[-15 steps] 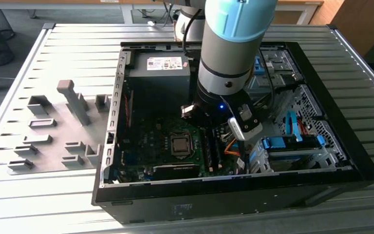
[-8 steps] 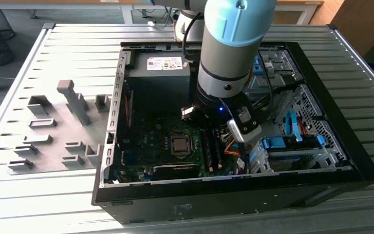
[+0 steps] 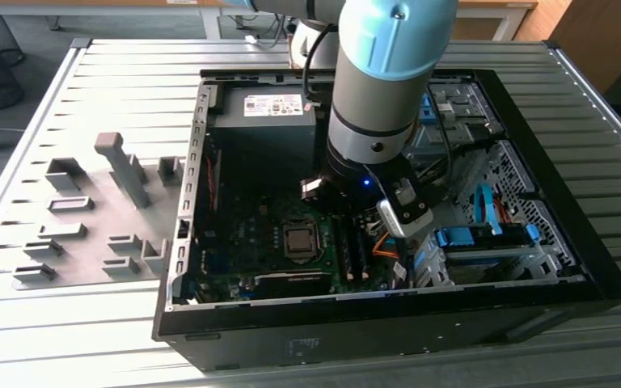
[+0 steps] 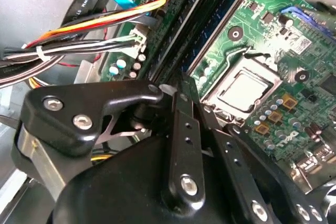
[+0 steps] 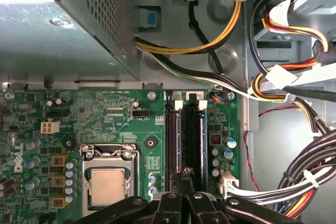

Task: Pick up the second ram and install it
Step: 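Press down the second ram until it locks into place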

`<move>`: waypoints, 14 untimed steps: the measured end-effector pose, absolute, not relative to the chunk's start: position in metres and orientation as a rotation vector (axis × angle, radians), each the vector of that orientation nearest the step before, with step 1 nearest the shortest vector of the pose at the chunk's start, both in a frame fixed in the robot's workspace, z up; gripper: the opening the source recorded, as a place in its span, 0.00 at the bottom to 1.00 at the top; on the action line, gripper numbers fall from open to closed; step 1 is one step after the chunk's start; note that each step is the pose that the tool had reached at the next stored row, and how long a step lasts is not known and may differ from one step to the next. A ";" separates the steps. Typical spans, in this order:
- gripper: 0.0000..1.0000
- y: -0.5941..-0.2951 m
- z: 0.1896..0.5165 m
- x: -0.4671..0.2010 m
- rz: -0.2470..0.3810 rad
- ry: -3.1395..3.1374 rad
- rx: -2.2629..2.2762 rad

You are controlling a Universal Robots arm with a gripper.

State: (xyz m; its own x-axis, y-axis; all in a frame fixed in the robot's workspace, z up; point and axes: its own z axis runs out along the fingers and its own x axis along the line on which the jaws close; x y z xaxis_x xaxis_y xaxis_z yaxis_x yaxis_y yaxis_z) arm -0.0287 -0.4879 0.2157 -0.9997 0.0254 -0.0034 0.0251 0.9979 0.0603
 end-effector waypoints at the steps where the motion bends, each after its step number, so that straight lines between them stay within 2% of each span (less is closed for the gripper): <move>1: 0.10 -0.488 0.217 -0.029 0.097 3.135 0.040; 8: 0.10 -0.488 0.240 -0.029 0.095 3.136 0.040; 14: 0.10 -0.488 0.241 -0.029 0.096 3.136 0.040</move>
